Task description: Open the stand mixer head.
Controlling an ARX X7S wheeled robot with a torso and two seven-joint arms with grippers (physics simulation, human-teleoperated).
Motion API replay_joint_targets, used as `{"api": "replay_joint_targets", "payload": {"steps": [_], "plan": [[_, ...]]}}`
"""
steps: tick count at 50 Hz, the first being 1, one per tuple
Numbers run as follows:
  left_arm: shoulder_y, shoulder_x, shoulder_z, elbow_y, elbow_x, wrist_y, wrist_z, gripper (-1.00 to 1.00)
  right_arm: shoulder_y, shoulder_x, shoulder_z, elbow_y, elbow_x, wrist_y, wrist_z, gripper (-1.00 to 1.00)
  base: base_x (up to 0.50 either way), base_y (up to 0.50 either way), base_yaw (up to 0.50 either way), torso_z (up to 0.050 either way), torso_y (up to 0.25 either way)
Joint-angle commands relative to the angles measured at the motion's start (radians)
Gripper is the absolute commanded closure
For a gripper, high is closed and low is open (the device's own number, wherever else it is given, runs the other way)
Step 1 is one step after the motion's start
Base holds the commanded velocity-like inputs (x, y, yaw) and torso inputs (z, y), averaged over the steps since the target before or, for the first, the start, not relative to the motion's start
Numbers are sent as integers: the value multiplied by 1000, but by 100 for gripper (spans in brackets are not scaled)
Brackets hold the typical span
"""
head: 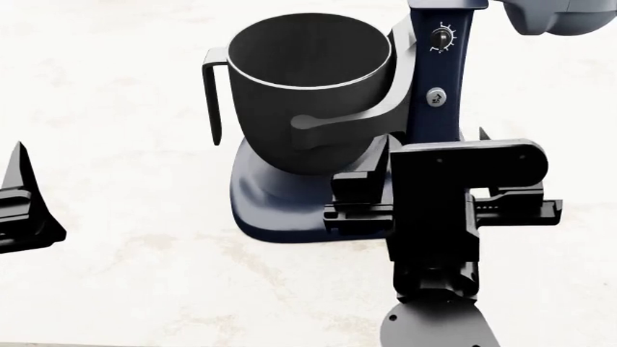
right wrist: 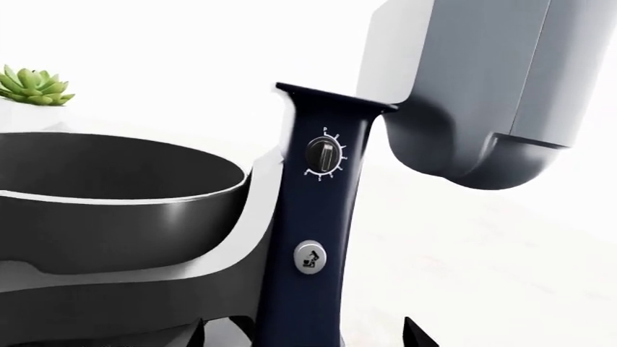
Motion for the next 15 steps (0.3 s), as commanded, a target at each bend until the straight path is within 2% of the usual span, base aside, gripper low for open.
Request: {"api": "replay_joint_targets", "payload": {"steps": [1, 15], "plan": [[13, -2, -20, 12, -24, 31, 35, -100, -22, -14, 33, -94, 26, 52, -8, -100, 0, 0, 0, 0, 0], [4, -2, -5, 6, -19, 36, 24, -100, -42, -11, 43, -151, 48, 77, -2, -100, 0, 0, 0, 0, 0]]}}
